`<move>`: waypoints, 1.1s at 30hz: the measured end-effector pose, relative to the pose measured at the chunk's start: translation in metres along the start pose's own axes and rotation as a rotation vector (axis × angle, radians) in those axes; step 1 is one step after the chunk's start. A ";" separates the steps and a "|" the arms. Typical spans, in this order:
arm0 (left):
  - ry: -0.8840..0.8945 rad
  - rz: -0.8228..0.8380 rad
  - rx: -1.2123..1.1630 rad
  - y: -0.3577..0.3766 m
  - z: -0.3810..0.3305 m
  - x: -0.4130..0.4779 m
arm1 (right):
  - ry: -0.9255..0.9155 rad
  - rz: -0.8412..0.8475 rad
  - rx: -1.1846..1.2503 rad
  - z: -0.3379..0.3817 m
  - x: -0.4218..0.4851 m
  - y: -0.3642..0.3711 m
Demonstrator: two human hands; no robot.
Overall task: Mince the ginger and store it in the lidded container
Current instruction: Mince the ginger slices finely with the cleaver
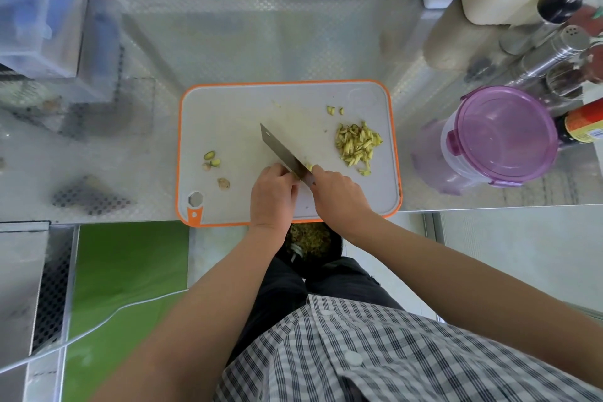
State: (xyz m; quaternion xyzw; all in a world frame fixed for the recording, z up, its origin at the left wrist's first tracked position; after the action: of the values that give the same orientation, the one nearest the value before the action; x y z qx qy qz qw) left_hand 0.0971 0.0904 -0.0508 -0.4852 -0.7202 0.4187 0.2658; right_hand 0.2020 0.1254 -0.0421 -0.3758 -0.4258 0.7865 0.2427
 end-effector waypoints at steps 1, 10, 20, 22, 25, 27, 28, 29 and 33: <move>-0.005 0.003 0.003 0.000 0.000 0.000 | 0.002 -0.004 0.006 0.001 0.001 0.001; -0.015 0.002 0.017 0.001 0.003 0.001 | -0.067 -0.042 0.010 0.002 -0.008 -0.007; -0.022 0.007 0.032 0.005 0.005 0.000 | -0.008 -0.008 -0.015 0.005 0.000 0.003; -0.030 -0.008 0.018 0.003 0.005 -0.001 | -0.005 -0.024 -0.007 0.005 0.001 0.006; -0.096 -0.041 -0.063 -0.001 0.008 -0.005 | -0.006 -0.022 -0.009 0.003 0.002 0.008; -0.240 -0.032 -0.132 -0.003 0.013 -0.008 | -0.008 -0.015 -0.014 0.003 0.001 0.007; -0.341 -0.025 -0.163 -0.003 0.018 -0.010 | -0.009 -0.012 -0.019 0.004 0.001 0.007; -0.449 -0.014 -0.198 -0.002 0.024 -0.012 | -0.010 -0.013 -0.021 0.004 0.001 0.007; -0.777 0.095 -0.385 0.012 0.039 -0.016 | -0.015 -0.016 -0.022 0.005 0.001 0.006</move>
State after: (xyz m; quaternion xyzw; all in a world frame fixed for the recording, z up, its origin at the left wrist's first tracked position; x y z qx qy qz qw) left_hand 0.0781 0.0642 -0.0807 -0.3648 -0.8087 0.4398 -0.1399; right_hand 0.1975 0.1201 -0.0461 -0.3690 -0.4393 0.7825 0.2418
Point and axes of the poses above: each hand's wrist, its own x-axis towards the middle knuckle, its own y-axis out of the palm, z = x × y, the point moved 7 cm from there along x, towards the middle knuckle, and after that the axes turned 7 degrees about -y, right-handed, at the moved point
